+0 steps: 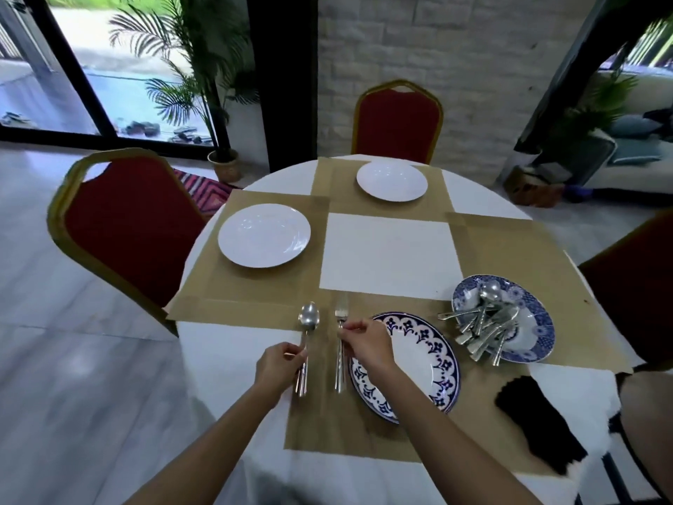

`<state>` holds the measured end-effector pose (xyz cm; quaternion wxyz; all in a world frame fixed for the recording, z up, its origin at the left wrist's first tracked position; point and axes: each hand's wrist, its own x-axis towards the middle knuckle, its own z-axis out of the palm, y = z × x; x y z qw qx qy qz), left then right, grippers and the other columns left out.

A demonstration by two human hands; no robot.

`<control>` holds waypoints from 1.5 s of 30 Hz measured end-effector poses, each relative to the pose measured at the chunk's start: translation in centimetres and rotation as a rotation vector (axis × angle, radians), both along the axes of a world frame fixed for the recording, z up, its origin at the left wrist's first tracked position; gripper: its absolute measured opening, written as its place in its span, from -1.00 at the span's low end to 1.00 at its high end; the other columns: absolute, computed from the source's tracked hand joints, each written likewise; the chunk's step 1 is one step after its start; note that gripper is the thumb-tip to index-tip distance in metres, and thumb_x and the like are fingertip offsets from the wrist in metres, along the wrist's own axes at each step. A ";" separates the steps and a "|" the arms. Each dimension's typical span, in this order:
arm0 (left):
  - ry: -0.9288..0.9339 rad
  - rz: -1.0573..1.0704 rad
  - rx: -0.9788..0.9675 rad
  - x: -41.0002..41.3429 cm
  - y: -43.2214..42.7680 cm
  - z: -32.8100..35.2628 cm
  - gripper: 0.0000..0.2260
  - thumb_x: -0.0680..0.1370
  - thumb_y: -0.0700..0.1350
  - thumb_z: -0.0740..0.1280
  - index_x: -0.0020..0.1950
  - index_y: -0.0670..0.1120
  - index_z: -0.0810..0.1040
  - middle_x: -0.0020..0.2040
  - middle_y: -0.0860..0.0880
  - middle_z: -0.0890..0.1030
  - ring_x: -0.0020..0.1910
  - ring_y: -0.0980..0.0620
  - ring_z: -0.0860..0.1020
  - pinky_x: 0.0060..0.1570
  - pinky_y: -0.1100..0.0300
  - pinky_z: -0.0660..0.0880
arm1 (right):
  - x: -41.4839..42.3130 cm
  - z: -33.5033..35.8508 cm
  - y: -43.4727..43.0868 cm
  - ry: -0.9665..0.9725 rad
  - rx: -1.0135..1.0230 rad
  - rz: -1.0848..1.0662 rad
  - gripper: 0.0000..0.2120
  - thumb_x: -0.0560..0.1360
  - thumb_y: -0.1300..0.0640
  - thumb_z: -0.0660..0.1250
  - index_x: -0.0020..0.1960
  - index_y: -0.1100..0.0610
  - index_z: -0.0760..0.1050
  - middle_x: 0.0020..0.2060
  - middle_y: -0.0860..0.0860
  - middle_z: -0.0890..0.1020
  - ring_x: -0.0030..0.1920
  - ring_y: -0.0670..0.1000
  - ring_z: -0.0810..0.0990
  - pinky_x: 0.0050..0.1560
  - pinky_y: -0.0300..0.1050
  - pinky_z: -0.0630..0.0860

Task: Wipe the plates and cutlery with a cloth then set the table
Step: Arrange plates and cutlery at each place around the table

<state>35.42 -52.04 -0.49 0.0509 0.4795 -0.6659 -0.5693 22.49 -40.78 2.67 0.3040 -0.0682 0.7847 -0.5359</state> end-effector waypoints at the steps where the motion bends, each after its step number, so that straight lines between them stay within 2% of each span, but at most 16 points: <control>1: 0.001 -0.012 -0.004 0.3 -0.3 -0.2 -0.89 0.52 -0.10 0.39 -0.08 -0.14 0.61 -0.27 -0.08 0.61 -0.27 -0.04 0.55 -0.27 0.15 0.50 | 0.6 -0.1 -0.3 0.004 0.010 -0.015 -0.88 0.41 0.25 0.48 -0.22 0.09 0.58 -0.23 0.08 0.68 -0.30 -0.01 0.62 -0.28 -0.16 0.60; 3: -0.014 -0.027 -0.022 0.7 -0.7 -0.6 -0.90 0.52 -0.10 0.40 -0.10 -0.12 0.62 -0.27 -0.07 0.61 -0.27 -0.03 0.55 -0.26 0.15 0.51 | 1.7 -0.4 -0.5 0.005 0.025 -0.041 -0.88 0.42 0.25 0.48 -0.21 0.09 0.58 -0.24 0.07 0.67 -0.30 -0.02 0.61 -0.27 -0.18 0.60; 5: -0.050 -0.043 -0.045 1.1 -1.0 -0.8 -0.92 0.52 -0.07 0.40 -0.13 -0.07 0.61 -0.27 -0.06 0.61 -0.26 -0.03 0.56 -0.16 0.09 0.54 | 2.7 -0.6 -0.6 0.015 0.049 -0.059 -0.88 0.42 0.26 0.48 -0.22 0.08 0.58 -0.24 0.07 0.67 -0.30 -0.02 0.62 -0.23 -0.17 0.61; 9: -0.055 -0.051 -0.026 1.4 -1.1 -1.2 -0.90 0.51 -0.06 0.40 -0.20 0.00 0.58 -0.33 -0.02 0.59 -0.28 -0.03 0.53 -0.10 0.03 0.55 | 3.4 -0.6 -0.3 0.033 0.075 -0.079 -0.93 0.43 0.24 0.47 -0.12 0.14 0.60 -0.20 0.06 0.67 -0.25 -0.02 0.64 -0.20 -0.17 0.63; 14: -0.064 -0.082 -0.039 1.7 -1.1 -1.5 -0.91 0.51 -0.05 0.40 -0.20 0.01 0.58 -0.22 -0.06 0.65 -0.16 -0.10 0.61 -0.04 -0.01 0.58 | 3.7 -0.5 -0.1 0.034 0.103 -0.080 -0.93 0.44 0.23 0.47 -0.12 0.11 0.59 -0.21 0.03 0.67 -0.17 0.00 0.66 -0.13 -0.10 0.65; 18: -0.100 -0.154 -0.105 1.9 -1.3 -1.8 -0.91 0.48 -0.03 0.42 -0.15 -0.03 0.62 -0.19 -0.03 0.67 -0.11 -0.05 0.63 -0.01 0.02 0.58 | 4.0 -0.7 -0.3 0.037 0.130 -0.073 -0.93 0.44 0.22 0.47 -0.12 0.12 0.59 -0.23 0.03 0.66 -0.20 0.00 0.65 -0.14 -0.09 0.65; 21: -0.158 -0.211 -0.228 1.8 -1.3 -1.5 -0.87 0.48 -0.01 0.41 -0.10 -0.06 0.63 -0.18 -0.01 0.66 -0.13 0.00 0.62 -0.09 0.19 0.53 | 4.6 -0.9 -0.3 0.079 0.171 -0.062 -0.93 0.43 0.20 0.46 -0.12 0.08 0.59 -0.22 -0.01 0.67 -0.16 0.01 0.66 -0.06 -0.08 0.63; 24: -0.171 -0.242 -0.318 1.5 -1.0 -1.2 -0.88 0.49 -0.04 0.40 -0.08 -0.09 0.62 -0.17 -0.02 0.65 -0.18 0.03 0.58 -0.19 0.25 0.43 | 4.9 -0.8 -0.1 0.142 0.203 -0.053 -0.92 0.43 0.17 0.46 -0.14 0.04 0.58 -0.22 -0.07 0.65 -0.13 -0.08 0.63 0.00 -0.16 0.58; 27: -0.184 -0.259 -0.353 1.3 -0.7 -1.1 -0.89 0.49 -0.07 0.41 -0.06 -0.09 0.60 -0.18 -0.01 0.62 -0.22 0.08 0.51 -0.28 0.30 0.32 | 5.0 -0.6 0.2 0.165 0.210 -0.065 -0.93 0.44 0.17 0.45 -0.11 0.05 0.59 -0.22 -0.09 0.64 -0.13 -0.10 0.62 -0.03 -0.22 0.55; 33: -0.150 -0.288 -0.365 1.2 -0.5 -1.2 -0.90 0.46 -0.12 0.45 -0.13 -0.06 0.54 -0.26 0.04 0.56 -0.26 0.08 0.53 -0.40 0.42 0.26 | 5.2 -0.5 0.6 0.211 0.247 -0.051 -0.94 0.46 0.17 0.43 -0.09 0.05 0.57 -0.23 -0.10 0.61 -0.14 -0.10 0.60 -0.08 -0.27 0.52; 36: -0.127 -0.293 -0.364 1.3 -0.4 -1.0 -0.85 0.44 -0.13 0.46 -0.14 -0.07 0.50 -0.26 0.03 0.57 -0.26 0.08 0.53 -0.40 0.39 0.26 | 5.6 -0.6 0.0 0.256 0.294 -0.032 -0.95 0.48 0.18 0.40 -0.07 0.07 0.55 -0.20 -0.09 0.60 -0.14 -0.09 0.58 -0.13 -0.28 0.48; 40: -0.081 -0.361 -0.426 1.6 -0.1 -0.9 -0.81 0.45 -0.15 0.45 0.01 -0.04 0.53 -0.21 0.00 0.61 -0.23 0.03 0.56 -0.33 0.28 0.33 | 5.9 -0.6 -1.3 0.343 0.429 0.018 -0.93 0.52 0.24 0.31 -0.01 0.13 0.49 -0.10 0.03 0.60 -0.11 0.00 0.57 -0.12 -0.15 0.49; 43: -0.050 -0.447 -0.529 2.0 0.1 -1.2 -0.68 0.47 -0.16 0.42 0.22 0.00 0.54 -0.10 -0.02 0.58 -0.19 0.09 0.50 -0.26 0.30 0.30 | 5.7 -0.4 -2.5 0.371 0.517 0.067 -0.89 0.55 0.27 0.24 0.06 0.19 0.49 -0.03 0.11 0.60 -0.03 0.09 0.59 -0.07 -0.07 0.53; 45: -0.042 -0.478 -0.560 2.1 0.0 -1.3 -0.66 0.49 -0.15 0.41 0.26 0.01 0.53 -0.07 -0.02 0.58 -0.13 0.06 0.52 -0.24 0.31 0.29 | 5.5 -0.4 -3.2 0.380 0.565 0.097 -0.87 0.57 0.26 0.23 0.09 0.20 0.49 0.00 0.13 0.60 0.00 0.11 0.60 -0.04 -0.05 0.55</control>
